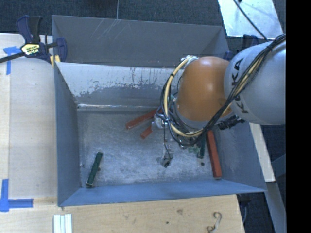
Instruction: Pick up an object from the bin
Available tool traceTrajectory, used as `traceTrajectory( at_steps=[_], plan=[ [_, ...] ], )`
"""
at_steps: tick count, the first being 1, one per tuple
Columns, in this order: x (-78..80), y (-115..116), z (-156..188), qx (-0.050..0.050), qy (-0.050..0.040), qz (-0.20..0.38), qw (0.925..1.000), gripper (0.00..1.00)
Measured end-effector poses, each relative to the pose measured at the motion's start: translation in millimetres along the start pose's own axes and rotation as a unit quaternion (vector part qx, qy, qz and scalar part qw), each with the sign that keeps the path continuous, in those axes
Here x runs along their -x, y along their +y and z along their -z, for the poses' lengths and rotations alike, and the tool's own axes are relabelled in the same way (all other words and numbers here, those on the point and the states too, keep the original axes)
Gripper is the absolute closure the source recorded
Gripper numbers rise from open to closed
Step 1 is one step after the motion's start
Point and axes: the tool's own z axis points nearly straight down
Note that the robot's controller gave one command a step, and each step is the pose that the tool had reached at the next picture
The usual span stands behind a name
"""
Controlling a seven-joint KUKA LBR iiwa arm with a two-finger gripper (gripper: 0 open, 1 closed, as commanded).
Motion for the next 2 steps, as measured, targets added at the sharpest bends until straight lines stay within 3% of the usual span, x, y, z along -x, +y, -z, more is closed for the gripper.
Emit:
traceTrajectory(
  at_steps=[1, 2],
  plan=[
    [85.4, 13.7, -73.7, 0.001, -0.0062, -0.063, 0.998, 0.0],
    [88.8, 10.5, -44.2, -0.001, -0.0056, 0.203, 0.9791, 0.0]
  ],
)
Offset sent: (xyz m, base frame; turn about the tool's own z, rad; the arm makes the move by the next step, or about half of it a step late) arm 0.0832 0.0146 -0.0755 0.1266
